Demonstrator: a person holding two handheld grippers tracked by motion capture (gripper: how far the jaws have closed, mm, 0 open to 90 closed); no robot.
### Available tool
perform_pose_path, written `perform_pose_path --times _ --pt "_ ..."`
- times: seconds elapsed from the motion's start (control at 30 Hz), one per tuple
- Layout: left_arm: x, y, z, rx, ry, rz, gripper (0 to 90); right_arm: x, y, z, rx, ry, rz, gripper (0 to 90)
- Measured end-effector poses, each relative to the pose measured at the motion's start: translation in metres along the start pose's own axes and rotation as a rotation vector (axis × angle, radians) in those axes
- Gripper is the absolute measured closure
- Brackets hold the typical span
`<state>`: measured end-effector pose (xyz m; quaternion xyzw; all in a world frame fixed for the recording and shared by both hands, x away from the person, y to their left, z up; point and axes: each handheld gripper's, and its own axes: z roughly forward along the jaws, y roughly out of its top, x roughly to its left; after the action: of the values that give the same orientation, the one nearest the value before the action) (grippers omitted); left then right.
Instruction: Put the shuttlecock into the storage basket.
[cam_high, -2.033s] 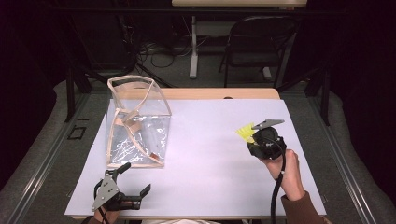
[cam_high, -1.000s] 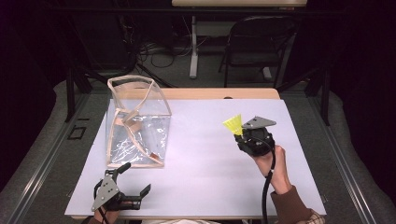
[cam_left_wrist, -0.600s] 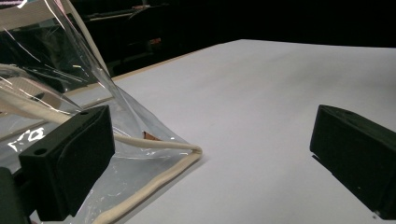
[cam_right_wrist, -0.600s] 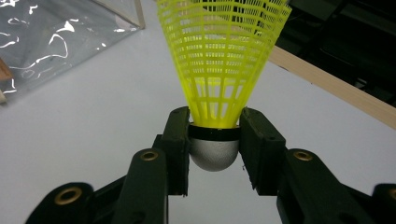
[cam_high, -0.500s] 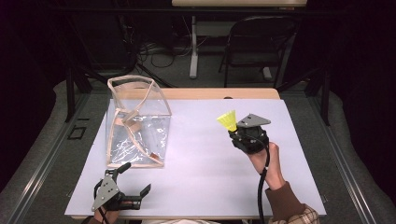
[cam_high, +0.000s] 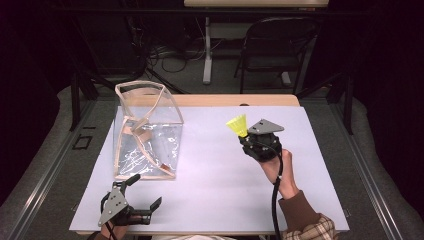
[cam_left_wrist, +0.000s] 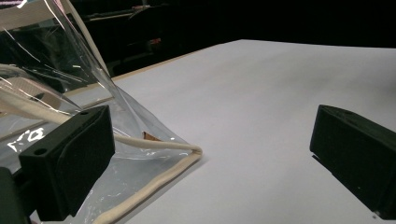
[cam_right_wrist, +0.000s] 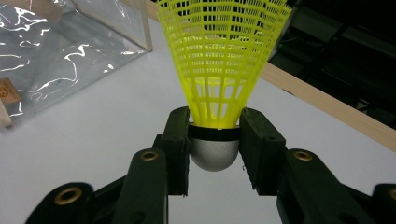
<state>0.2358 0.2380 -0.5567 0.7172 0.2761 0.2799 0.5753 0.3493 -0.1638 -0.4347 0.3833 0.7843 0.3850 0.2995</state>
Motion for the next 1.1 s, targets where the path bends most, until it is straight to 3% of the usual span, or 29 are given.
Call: perform_pose_path --times 0.23,1.1 --pt "0.0 0.0 0.0 0.0 -0.001 0.002 0.0 0.004 0.007 0.006 -0.038 0.013 -0.008 64.5" --pt "0.0 0.0 0.0 0.001 -0.002 -0.001 0.0 0.013 0.023 0.025 -0.1 0.029 -0.029 64.6"
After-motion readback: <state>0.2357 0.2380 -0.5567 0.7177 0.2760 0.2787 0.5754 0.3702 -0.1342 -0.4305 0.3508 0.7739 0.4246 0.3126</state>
